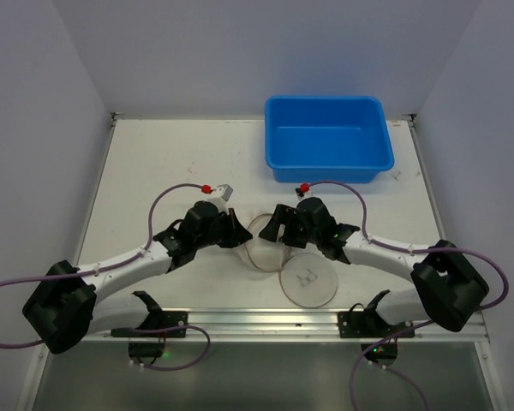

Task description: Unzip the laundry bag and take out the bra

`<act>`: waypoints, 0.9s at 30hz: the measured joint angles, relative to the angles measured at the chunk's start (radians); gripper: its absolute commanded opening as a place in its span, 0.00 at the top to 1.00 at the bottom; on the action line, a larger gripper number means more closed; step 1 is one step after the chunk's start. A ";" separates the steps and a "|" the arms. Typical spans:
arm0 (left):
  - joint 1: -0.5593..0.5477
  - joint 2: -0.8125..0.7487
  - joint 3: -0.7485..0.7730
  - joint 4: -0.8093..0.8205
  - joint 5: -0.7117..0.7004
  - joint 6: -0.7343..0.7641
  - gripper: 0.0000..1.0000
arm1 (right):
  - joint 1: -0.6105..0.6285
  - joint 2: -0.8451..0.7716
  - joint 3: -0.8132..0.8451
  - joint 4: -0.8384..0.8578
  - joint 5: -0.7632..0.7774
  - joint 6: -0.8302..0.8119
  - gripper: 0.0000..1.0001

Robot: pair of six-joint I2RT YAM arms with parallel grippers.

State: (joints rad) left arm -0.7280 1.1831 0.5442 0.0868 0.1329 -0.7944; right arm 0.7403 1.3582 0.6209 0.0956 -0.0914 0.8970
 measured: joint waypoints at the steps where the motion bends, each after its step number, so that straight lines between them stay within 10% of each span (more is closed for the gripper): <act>1: 0.000 0.000 0.000 -0.001 -0.003 0.000 1.00 | 0.000 0.002 -0.003 0.004 0.004 0.001 0.19; 18: 0.000 -0.018 0.000 -0.066 -0.062 0.001 1.00 | -0.004 0.122 -0.005 0.126 -0.063 -0.015 0.25; 27: -0.006 -0.002 -0.002 -0.051 -0.051 0.000 1.00 | -0.005 0.135 -0.011 0.235 -0.182 -0.075 0.94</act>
State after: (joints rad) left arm -0.7338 1.1812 0.5419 0.0360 0.0818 -0.7940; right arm 0.7353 1.4929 0.6094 0.3305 -0.2737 0.8223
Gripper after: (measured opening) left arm 0.012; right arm 0.191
